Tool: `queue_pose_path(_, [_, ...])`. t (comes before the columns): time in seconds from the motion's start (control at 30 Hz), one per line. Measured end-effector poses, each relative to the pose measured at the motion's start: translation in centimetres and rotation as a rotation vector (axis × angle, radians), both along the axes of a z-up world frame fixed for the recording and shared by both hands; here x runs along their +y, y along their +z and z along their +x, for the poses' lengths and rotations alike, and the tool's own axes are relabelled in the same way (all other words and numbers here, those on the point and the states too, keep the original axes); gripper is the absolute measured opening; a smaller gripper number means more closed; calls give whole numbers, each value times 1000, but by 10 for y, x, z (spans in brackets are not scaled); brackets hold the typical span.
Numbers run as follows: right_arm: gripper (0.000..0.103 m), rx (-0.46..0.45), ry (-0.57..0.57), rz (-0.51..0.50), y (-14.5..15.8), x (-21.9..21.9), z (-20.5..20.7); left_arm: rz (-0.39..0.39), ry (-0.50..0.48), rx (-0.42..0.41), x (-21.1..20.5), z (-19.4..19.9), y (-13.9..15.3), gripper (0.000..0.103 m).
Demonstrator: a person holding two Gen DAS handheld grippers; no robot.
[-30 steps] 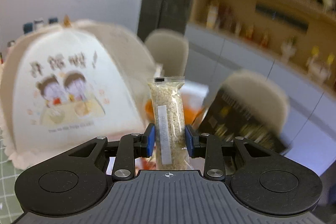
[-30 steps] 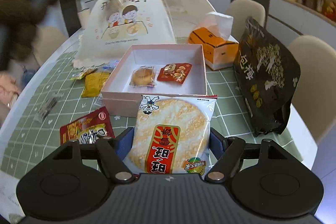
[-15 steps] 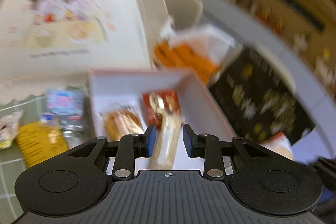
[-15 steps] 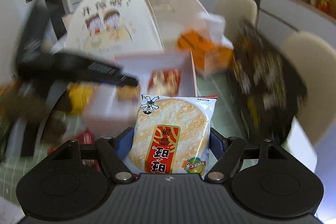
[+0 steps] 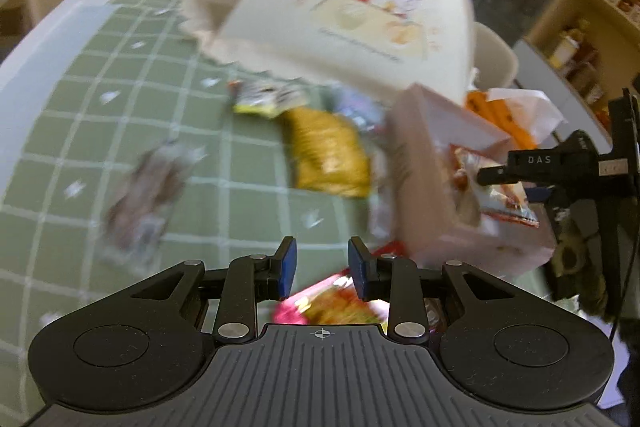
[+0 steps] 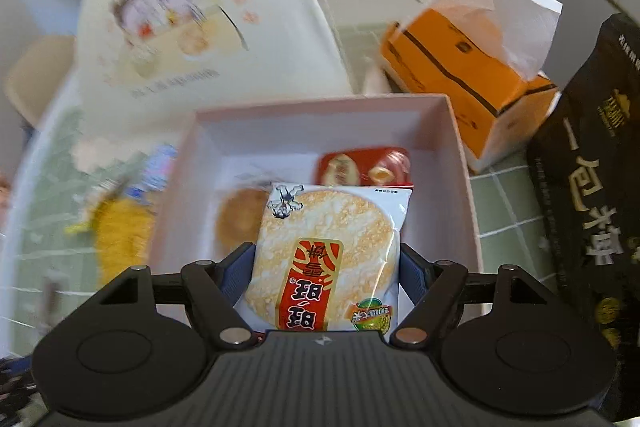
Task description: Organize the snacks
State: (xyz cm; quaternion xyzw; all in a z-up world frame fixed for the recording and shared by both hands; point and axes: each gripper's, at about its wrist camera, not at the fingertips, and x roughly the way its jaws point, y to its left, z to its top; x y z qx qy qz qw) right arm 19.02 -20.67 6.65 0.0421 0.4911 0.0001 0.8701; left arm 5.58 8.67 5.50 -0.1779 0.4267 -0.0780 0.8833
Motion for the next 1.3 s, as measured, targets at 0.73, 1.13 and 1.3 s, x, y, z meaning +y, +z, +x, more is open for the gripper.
queue_pose_path(0.73, [83,4,337,32,57,146,93,25,77,-81,49,-34,16,32])
queue_pose_path(1.13, [37,116,287,-166,-29,191,162,-27,40,8,59,-43,-10,32])
queue_pose_path(1.3, [37,127,263,-128,-29,180,133,-38,51,25,61,-39,-16,32])
